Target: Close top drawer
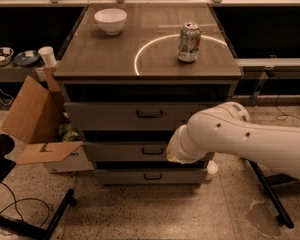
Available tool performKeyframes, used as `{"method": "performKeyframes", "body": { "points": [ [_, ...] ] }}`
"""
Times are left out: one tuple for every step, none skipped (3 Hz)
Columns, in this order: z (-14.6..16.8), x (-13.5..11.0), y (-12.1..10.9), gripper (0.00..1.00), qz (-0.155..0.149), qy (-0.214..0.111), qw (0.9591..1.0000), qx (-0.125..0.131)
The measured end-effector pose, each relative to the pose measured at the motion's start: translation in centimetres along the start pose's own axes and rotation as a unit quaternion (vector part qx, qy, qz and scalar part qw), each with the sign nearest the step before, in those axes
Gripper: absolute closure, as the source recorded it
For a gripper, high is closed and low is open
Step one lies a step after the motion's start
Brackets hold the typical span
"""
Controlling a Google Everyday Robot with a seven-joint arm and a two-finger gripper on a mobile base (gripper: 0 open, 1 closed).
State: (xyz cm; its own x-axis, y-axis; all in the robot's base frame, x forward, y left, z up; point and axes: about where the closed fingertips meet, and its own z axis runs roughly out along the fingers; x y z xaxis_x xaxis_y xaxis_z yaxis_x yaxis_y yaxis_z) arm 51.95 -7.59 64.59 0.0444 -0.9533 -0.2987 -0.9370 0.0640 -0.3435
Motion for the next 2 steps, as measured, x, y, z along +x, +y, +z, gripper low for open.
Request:
{"method": "performKeyframes", "body": {
  "points": [
    [-4.7,-0.7,6.3,1.00,0.002,0.071,0.9965,-0.045],
    [-10.9,-0.3,9.1,0.86,0.031,0.130,0.9909,-0.020]
  ]
}}
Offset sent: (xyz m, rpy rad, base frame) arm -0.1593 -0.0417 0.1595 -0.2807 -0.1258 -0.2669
